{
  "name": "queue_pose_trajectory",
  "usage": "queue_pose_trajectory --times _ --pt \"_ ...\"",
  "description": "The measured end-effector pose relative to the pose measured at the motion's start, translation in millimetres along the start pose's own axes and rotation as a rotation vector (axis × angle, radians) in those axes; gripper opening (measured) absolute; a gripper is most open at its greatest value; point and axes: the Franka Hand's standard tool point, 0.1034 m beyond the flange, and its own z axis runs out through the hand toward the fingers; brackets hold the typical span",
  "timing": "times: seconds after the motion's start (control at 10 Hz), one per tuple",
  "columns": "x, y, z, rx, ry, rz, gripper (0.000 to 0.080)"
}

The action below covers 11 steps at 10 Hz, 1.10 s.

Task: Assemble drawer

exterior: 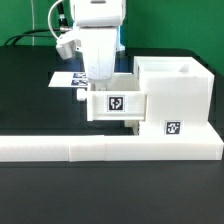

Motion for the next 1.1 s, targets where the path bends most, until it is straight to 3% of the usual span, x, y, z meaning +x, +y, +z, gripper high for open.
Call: queue_pose_trajectory --times 0.8,1.0,1.1 --pt "1.4 4.5 0.0 0.011 -0.002 0.003 0.0042" --pt "0.1 2.7 -0.6 0.037 -0.005 0.005 0.0042" --pt "0.1 2.7 -0.3 0.036 -0.005 0.005 0.0042"
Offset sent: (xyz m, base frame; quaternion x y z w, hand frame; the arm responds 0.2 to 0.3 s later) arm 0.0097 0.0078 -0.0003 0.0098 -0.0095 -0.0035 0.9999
